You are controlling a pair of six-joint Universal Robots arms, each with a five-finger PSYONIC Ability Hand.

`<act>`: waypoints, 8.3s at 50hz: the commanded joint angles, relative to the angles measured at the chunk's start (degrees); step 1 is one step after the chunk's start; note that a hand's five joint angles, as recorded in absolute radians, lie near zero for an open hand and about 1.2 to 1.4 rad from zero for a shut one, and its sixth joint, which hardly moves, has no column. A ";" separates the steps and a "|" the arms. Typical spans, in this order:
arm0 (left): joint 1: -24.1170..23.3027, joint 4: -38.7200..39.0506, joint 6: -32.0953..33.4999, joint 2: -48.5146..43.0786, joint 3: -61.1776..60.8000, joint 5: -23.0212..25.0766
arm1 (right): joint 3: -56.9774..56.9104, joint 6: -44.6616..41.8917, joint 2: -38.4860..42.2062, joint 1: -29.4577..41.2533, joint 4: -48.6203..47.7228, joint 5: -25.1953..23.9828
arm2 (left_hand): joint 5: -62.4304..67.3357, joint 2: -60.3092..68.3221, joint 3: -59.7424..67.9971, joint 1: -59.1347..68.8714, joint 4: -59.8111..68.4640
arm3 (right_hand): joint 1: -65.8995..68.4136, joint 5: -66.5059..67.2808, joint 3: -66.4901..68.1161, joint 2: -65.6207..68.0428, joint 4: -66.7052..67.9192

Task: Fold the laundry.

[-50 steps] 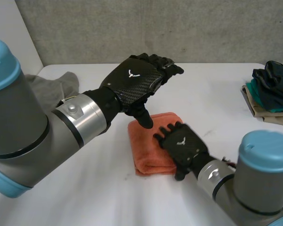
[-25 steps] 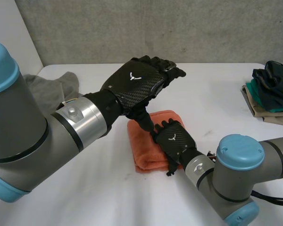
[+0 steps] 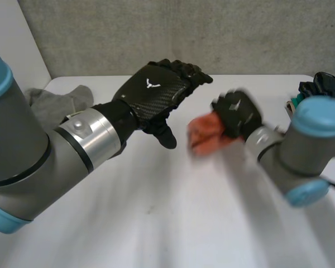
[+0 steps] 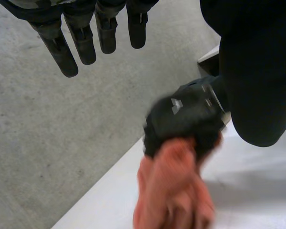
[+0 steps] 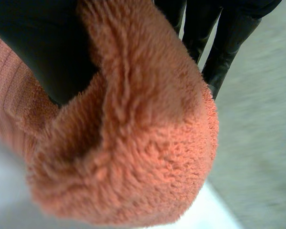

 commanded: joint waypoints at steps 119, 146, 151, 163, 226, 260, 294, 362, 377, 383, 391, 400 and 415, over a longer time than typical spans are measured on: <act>33.30 9.53 17.24 -25.55 10.23 -12.92 | 27.59 6.08 -17.79 -9.19 -1.75 -8.48 | -1.05 0.13 -0.28 0.74 0.10 | -40.32 -51.17 -56.15 -56.52 -57.49; 33.21 10.84 26.15 -40.68 19.37 -8.96 | 29.09 5.19 -16.29 -9.36 -1.75 -8.30 | 67.22 68.40 67.99 69.01 68.37 | -40.32 -51.17 -56.15 -56.52 -57.49; 32.16 11.29 22.02 -39.19 19.20 -9.40 | 29.09 5.19 -16.29 -9.54 -1.75 -8.22 | 67.22 68.40 67.99 69.01 68.37 | -40.32 -51.17 -56.15 -56.52 -57.49; 24.60 11.37 9.09 -26.88 11.73 -9.75 | 28.56 5.19 -16.38 -9.80 -1.66 -7.86 | 67.22 68.40 67.99 69.01 68.37 | -40.32 -51.17 -56.15 -56.52 -57.49; 9.85 9.88 6.82 -17.57 7.34 -20.56 | 28.48 5.37 -14.79 -9.80 -1.57 -7.43 | 67.22 68.40 67.99 69.01 68.37 | -40.32 -51.17 -56.15 -56.52 -57.49; 18.69 11.55 35.61 -22.83 -0.58 -24.17 | 27.07 5.28 -14.97 -12.26 -1.49 -4.08 | 7.69 8.87 8.46 9.48 8.83 | -40.32 -51.17 -56.15 -56.52 -57.49; 25.04 13.66 27.37 -37.33 11.28 -11.77 | 27.68 3.43 -13.21 -12.00 -1.49 -3.91 | 38.42 39.60 39.20 40.21 39.57 | -40.32 -51.17 -56.15 -56.52 -57.49; -3.79 7.16 13.22 -33.55 18.40 -10.81 | 18.89 -15.36 -25.25 -17.71 45.36 -8.48 | 9.88 11.06 10.65 11.67 11.03 | -40.32 -51.17 -56.15 -56.52 -57.49; -3.88 -0.84 16.91 -49.20 38.44 -7.02 | 26.71 -16.43 -24.90 -17.19 40.80 -9.62 | 16.60 17.78 17.37 18.39 17.75 | -40.32 -51.17 -56.15 -56.52 -57.49; -3.88 -4.09 17.70 -53.77 44.77 -7.29 | 28.03 -15.90 -24.29 -17.10 35.61 -9.62 | 25.85 27.03 26.62 27.64 27.00 | -30.83 -41.68 -46.66 -47.03 -48.00; -3.79 -4.97 18.76 -56.41 48.81 -7.90 | 28.30 -12.92 -21.91 -16.83 33.58 -9.80 | 40.15 41.33 40.92 41.94 41.30 | -13.34 -24.19 -29.17 -29.54 -30.51; -3.79 -4.97 19.02 -58.43 51.54 -7.99 | 29.09 -12.91 -21.30 -15.96 33.14 -9.80 | 39.16 40.33 39.93 40.94 40.30 | -8.78 -19.63 -24.61 -24.98 -25.95; -3.96 -4.97 20.34 -58.69 52.42 -9.13 | 29.18 -12.91 -21.30 -15.87 33.14 -9.80 | 32.42 33.60 33.19 34.21 33.57 | -9.12 -19.97 -24.95 -25.32 -26.29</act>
